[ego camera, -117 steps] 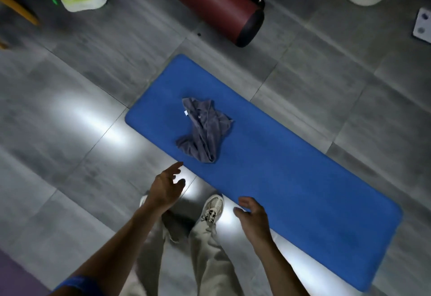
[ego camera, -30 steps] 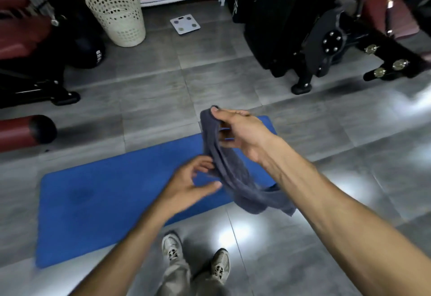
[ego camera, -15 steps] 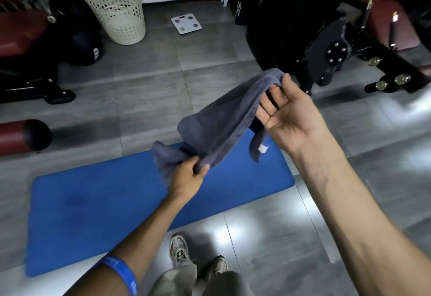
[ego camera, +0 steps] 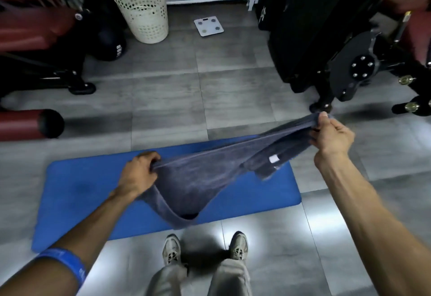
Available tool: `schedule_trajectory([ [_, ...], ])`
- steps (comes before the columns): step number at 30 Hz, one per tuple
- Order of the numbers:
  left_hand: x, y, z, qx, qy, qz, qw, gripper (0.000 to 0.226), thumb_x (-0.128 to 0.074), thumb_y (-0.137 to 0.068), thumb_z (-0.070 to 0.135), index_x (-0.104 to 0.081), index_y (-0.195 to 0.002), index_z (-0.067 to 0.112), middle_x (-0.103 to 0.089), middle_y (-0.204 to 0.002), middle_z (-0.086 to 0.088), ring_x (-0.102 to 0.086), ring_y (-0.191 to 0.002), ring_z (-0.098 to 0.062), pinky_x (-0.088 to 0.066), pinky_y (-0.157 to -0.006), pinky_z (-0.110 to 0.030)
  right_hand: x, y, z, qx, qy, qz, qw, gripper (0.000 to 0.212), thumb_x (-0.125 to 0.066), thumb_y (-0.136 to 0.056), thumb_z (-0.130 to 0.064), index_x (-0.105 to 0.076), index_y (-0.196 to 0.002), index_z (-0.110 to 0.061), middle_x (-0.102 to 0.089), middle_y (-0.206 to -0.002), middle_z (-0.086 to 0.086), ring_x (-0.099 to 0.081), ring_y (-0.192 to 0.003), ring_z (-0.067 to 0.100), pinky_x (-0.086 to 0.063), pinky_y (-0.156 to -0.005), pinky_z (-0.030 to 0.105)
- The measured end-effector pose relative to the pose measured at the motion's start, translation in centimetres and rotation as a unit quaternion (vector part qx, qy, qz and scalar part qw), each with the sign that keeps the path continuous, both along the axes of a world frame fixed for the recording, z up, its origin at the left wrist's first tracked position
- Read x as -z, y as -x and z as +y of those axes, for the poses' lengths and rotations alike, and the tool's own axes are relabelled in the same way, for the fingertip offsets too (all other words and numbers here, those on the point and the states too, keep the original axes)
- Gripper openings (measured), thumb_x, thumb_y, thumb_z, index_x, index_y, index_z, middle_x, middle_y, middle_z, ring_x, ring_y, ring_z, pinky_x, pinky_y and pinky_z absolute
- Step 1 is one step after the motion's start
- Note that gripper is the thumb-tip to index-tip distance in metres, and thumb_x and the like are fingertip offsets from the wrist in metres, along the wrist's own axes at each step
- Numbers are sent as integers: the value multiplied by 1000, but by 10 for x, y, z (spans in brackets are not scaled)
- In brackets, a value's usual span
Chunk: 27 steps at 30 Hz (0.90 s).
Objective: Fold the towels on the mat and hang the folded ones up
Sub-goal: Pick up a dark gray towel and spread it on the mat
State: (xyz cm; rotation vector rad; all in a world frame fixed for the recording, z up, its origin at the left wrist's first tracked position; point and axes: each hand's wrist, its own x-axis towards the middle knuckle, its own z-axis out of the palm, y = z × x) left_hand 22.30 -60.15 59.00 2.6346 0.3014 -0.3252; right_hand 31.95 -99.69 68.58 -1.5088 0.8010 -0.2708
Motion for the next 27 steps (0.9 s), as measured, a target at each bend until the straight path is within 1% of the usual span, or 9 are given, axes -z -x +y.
schedule_trajectory([
  [3,-4,4,-8,-106,-44,-5,993,32,-59,-72,1,-67,-94,23,-71,-95,-11,-66,-89,-36,-53,-77,-41,15,-8,-38,-1,-13,32,999,27,-61,-95,-26,-57,-69,-21,-52,-44,-12,-47,-40,3,-41,-40,20],
  [7,-11,7,-30,-111,150,-52,981,35,-60,-72,-6,-63,-79,27,-66,-74,3,-60,-71,-13,-47,-64,-23,29,-17,-73,-21,11,71,997,28,-65,-91,-25,-57,-65,-21,-51,-61,-1,-49,-55,13,-45,-54,30],
  [11,-37,12,-52,-21,267,33,963,34,-91,-59,32,-64,-80,25,-65,-69,6,-57,-64,-6,-46,-59,-19,33,-22,-103,-55,139,125,981,20,-69,-86,-23,-62,-71,-13,-58,-72,2,-56,-78,16,-42,-74,28],
  [14,-54,16,-59,-1,237,145,961,36,-86,-64,34,-67,-93,25,-70,-82,0,-62,-75,-11,-49,-70,-27,42,-24,-125,-54,130,152,978,21,-67,-89,-21,-61,-73,-8,-60,-80,10,-58,-72,20,-48,-68,30],
  [17,-78,14,-81,-70,271,119,953,19,-74,-83,20,-61,-80,6,-58,-64,-5,-54,-62,-17,-43,-56,-24,45,-20,-134,-101,-12,155,983,17,-56,-96,-15,-58,-80,-16,-60,-86,11,-60,-68,19,-54,-48,23],
  [20,-111,5,-122,-197,412,41,889,15,-69,-87,19,-67,-90,4,-68,-74,-5,-63,-68,-16,-48,-59,-25,47,6,-105,-302,-43,176,936,20,-52,-96,-5,-61,-102,-22,-64,-102,7,-64,-82,20,-57,-56,27],
  [23,-144,-11,-165,-248,544,44,800,22,-72,-83,19,-70,-99,4,-71,-90,-12,-67,-82,-20,-53,-75,-30,55,63,-47,-527,-27,166,833,60,-69,-84,-1,-48,-129,-34,-60,-126,-1,-62,-106,17,-54,-85,33],
  [25,-160,-23,-190,-255,577,69,773,21,-73,-83,20,-65,-98,7,-67,-84,-11,-64,-76,-21,-53,-67,-26,57,106,-2,-641,-30,149,752,81,-80,-76,-7,-36,-135,-41,-53,-130,-18,-53,-113,-3,-47,-97,21],
  [27,-168,-35,-206,-278,606,92,740,18,-72,-84,22,-60,-85,9,-62,-69,-7,-60,-60,-17,-50,-55,-23,56,133,42,-654,-8,108,749,73,-84,-73,-23,-44,-132,-36,-54,-121,-31,-49,-110,-17,-41,-93,8],
])
